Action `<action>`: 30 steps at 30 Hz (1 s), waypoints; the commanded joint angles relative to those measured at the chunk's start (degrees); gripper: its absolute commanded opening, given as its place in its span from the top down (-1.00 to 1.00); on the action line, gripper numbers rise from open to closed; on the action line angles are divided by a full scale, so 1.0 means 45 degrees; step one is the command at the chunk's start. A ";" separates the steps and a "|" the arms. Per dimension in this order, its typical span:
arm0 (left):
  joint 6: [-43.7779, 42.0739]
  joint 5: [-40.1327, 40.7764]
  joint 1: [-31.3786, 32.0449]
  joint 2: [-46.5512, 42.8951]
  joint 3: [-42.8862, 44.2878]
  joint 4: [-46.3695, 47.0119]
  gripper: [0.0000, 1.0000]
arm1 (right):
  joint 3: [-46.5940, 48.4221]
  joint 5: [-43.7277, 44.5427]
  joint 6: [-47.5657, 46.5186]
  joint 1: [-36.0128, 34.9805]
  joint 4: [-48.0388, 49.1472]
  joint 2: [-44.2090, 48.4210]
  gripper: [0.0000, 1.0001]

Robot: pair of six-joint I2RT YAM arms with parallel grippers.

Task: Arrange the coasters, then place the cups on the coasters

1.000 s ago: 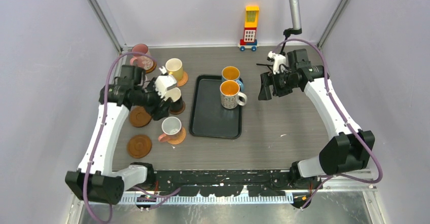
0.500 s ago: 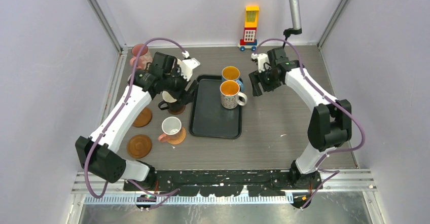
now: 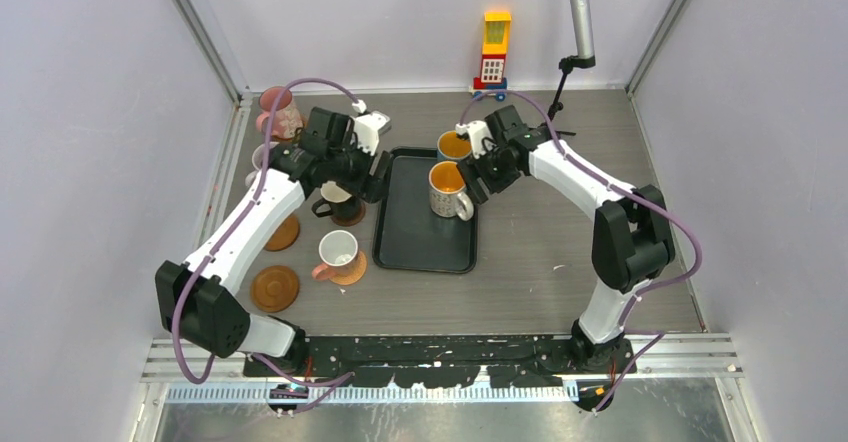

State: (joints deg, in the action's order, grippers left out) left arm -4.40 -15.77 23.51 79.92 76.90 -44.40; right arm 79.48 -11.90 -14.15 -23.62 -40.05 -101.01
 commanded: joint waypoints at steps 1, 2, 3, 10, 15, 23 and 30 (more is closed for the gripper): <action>0.1417 -0.0420 0.0076 -0.0046 -0.0770 0.1271 -0.34 | 0.0236 -0.0527 0.0976 -0.1122 0.0601 0.0270 -0.50; 0.1524 -0.0355 0.0146 0.0011 -0.0853 0.1403 -0.33 | 0.0239 -0.0523 0.1183 -0.1373 0.0717 0.0263 -0.51; 0.1611 -0.0191 0.0220 0.0101 -0.0890 0.1509 -0.32 | 0.0297 -0.0534 0.1406 -0.1563 0.0834 0.0219 -0.51; 0.2134 0.1534 0.1526 0.0235 -0.1431 0.2527 -0.34 | 0.0849 -0.0753 0.3046 -0.1739 0.0975 0.0343 -0.56; 0.2643 0.2410 0.3138 0.0439 -0.2043 0.3550 -0.44 | 0.0654 -0.1197 0.3511 -0.1152 0.0294 0.1465 -0.58; 0.4191 0.4456 0.4993 0.2332 -0.1178 0.4169 -0.40 | -0.0326 -0.1038 0.3311 0.0432 -0.0867 0.3259 -0.58; 0.5164 0.6827 0.5655 0.4710 0.0332 0.3688 -0.33 | -0.0656 -0.1422 0.3744 0.2222 -0.1324 0.3777 -0.58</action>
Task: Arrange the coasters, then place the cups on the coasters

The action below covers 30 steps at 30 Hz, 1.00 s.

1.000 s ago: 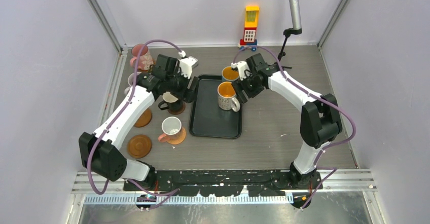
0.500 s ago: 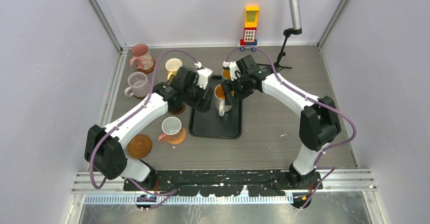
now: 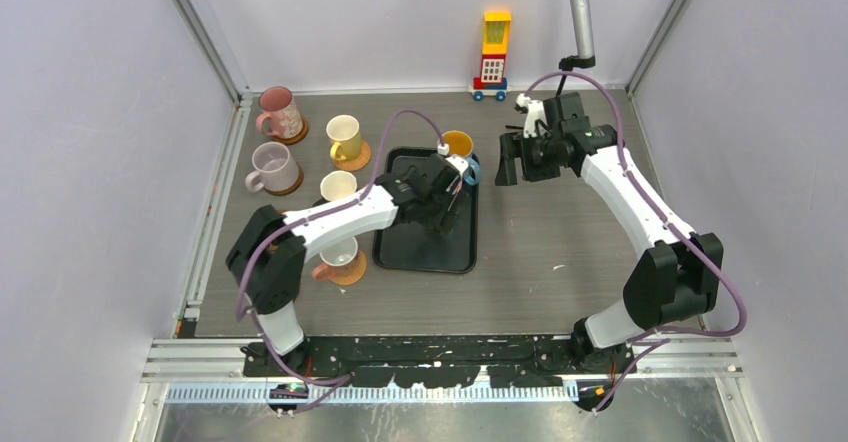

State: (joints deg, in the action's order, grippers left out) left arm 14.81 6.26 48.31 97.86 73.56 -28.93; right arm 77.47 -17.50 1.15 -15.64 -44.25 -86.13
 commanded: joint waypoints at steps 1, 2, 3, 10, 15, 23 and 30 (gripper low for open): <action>0.0931 0.2146 0.0142 0.0954 0.1280 0.0192 -0.28 | -0.0278 -0.0175 0.0340 0.0480 -0.0393 0.0592 -0.58; 0.0911 0.2327 0.0137 0.1149 0.1475 0.0248 -0.23 | -0.0340 -0.0170 0.0369 0.0501 -0.0383 0.0741 -0.58; 0.0897 0.2486 0.0137 0.1334 0.1562 0.0348 -0.17 | -0.0429 -0.0174 0.0416 0.0535 -0.0367 0.0826 -0.58; 0.0536 0.3144 -0.0105 0.1885 0.1669 0.0668 0.07 | -0.0908 -0.0174 0.0433 0.0724 -0.0384 0.1431 -0.58; 0.0266 0.2608 -0.0459 0.1657 0.1098 0.1352 0.24 | -0.1126 -0.0213 0.0434 0.0737 -0.0383 0.1682 -0.58; -0.1028 0.1705 -0.0659 0.0918 0.0496 0.2787 1.00 | -0.1182 -0.0262 0.0409 0.0774 -0.0342 0.1636 -0.58; -0.2292 0.0783 -0.1165 -0.0054 0.0413 0.3101 1.00 | -0.1109 -0.0272 0.0335 0.0776 -0.0335 0.1581 -0.58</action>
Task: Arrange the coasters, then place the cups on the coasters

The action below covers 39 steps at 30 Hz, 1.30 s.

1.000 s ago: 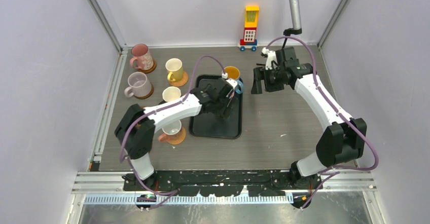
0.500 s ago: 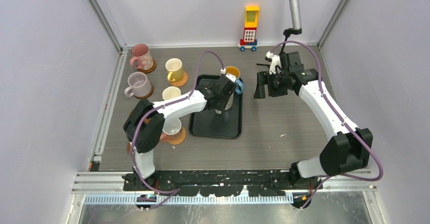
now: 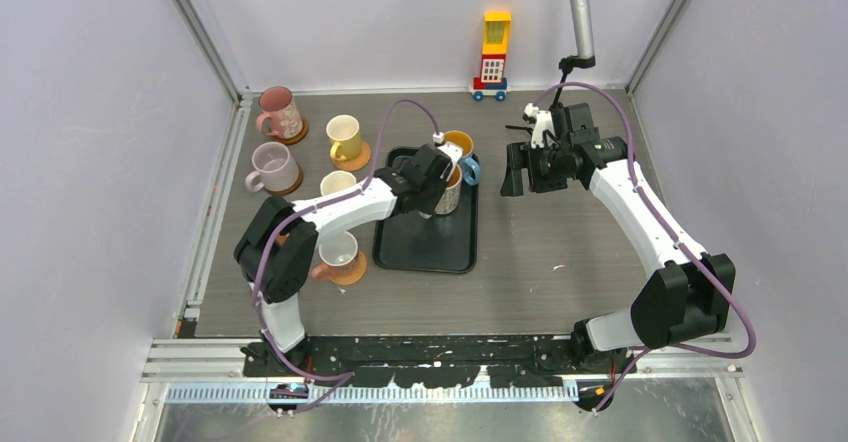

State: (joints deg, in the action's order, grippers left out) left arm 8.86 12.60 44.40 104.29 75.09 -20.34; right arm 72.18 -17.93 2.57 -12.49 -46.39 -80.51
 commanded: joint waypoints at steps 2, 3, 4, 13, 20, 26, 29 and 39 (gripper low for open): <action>-0.1277 -0.0674 -0.0431 -0.1836 -0.0025 0.1197 1.00 | 0.0046 -0.0156 -0.0018 0.0069 0.0139 0.0333 -0.58; -0.1519 -0.0940 -0.0507 -0.2049 -0.0158 0.1243 1.00 | 0.0043 -0.0155 -0.0023 0.0062 0.0139 0.0314 -0.58; -0.1801 -0.1364 -0.0611 -0.2271 -0.0370 0.1297 1.00 | 0.0037 -0.0170 -0.0038 0.0061 0.0149 0.0298 -0.58; -0.2741 -0.4353 -0.1213 -0.4066 -0.1328 0.2528 1.00 | 0.0057 -0.0267 -0.0081 0.0075 0.0140 0.0129 -0.57; -0.2819 -0.7169 -0.2790 -0.5221 -0.0531 0.1646 1.00 | 0.0213 -0.0372 -0.0224 0.0062 0.0137 0.0049 -0.57; -0.3326 -0.9458 -0.5941 -0.5916 0.0471 -0.0289 1.00 | 0.0405 -0.0727 -0.0268 0.0079 0.0135 -0.0115 -0.57; -0.3789 -1.0246 -0.7479 -0.6125 0.0871 -0.1117 1.00 | 0.0536 -0.0798 -0.0297 0.0088 0.0203 -0.0269 -0.57; -0.5680 -1.2780 -1.3133 -0.6555 0.1134 -0.3368 1.00 | 0.0847 -0.1069 -0.0206 0.0080 0.0289 -0.0774 -0.57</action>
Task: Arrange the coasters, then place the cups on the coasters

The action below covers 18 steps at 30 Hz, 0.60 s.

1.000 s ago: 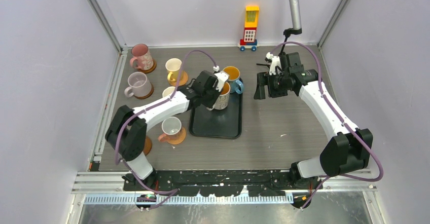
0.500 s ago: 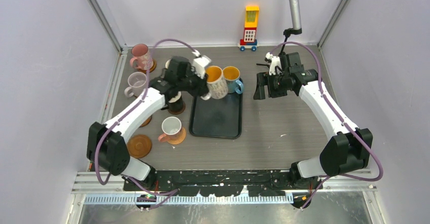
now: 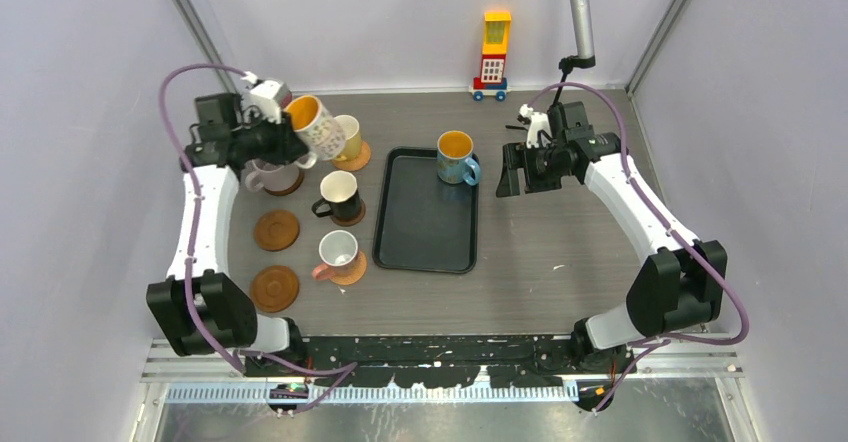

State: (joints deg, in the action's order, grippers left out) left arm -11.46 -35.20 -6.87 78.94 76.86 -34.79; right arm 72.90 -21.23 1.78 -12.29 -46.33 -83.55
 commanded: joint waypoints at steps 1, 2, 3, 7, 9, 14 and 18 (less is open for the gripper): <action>-0.1644 -0.2326 -0.2223 -0.0994 0.0702 -0.0443 1.00 | 0.0717 -0.0366 -0.0025 0.0037 0.0265 -0.0141 -0.57; -0.2063 -0.2514 -0.2677 -0.1061 0.0619 -0.0670 1.00 | 0.0742 -0.0377 -0.0005 0.0025 0.0274 -0.0159 -0.57; -0.2553 -0.2730 -0.3326 -0.1133 0.0525 -0.0983 1.00 | 0.0746 -0.0396 -0.0005 0.0026 0.0260 -0.0178 -0.57; -0.4960 -0.3826 -0.5372 -0.1107 0.0043 -0.2310 1.00 | 0.0652 -0.0419 -0.0005 0.0020 0.0273 -0.0141 -0.57; -0.7314 -0.4558 -0.6136 -0.0908 0.0075 -0.3888 1.00 | 0.0583 -0.0408 -0.0020 0.0035 0.0254 -0.0099 -0.57; -1.1170 -0.5308 -0.7450 -0.0610 -0.0789 -0.5407 1.00 | 0.0629 -0.0418 -0.0092 0.0035 0.0080 -0.0144 -0.58; -1.3439 -0.5193 -0.7895 -0.0308 -0.1414 -0.5615 1.00 | 0.0663 -0.0403 -0.0142 0.0025 0.0002 -0.0188 -0.58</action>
State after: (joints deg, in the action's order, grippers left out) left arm -55.24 -50.59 -40.82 77.78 71.42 -57.87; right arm 73.73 -22.22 1.76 -12.29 -46.37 -84.77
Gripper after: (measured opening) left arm 0.265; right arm 0.788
